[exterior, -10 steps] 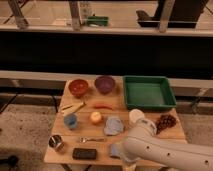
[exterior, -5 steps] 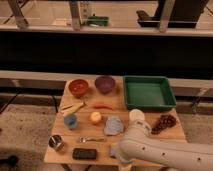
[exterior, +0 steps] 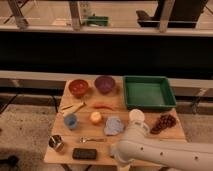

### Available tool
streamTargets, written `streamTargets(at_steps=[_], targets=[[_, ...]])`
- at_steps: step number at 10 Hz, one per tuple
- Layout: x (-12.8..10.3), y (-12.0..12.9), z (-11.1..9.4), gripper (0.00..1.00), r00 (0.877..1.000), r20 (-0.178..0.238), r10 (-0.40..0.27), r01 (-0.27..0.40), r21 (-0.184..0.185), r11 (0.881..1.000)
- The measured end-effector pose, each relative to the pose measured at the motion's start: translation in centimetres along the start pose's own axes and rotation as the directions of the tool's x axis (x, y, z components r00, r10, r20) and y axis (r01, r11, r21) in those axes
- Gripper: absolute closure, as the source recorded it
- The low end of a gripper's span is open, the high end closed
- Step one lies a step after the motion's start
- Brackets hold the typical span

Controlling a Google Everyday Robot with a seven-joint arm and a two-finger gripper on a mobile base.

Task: Place eraser in purple bowl

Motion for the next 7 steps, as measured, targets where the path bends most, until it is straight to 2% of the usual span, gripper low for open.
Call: streamTargets(at_steps=[4,5,7], targets=[[-6.3,-1.7,1.6,0.20,1.000,0.006,-0.001,0.001,-0.034,0.999],[-8.3,-2.2,2.1,0.20,1.000,0.006,-0.007,0.008,-0.036,0.999],[-10.1,-2.5,2.5,0.20,1.000,0.005,-0.027,0.027,-0.025,0.999]])
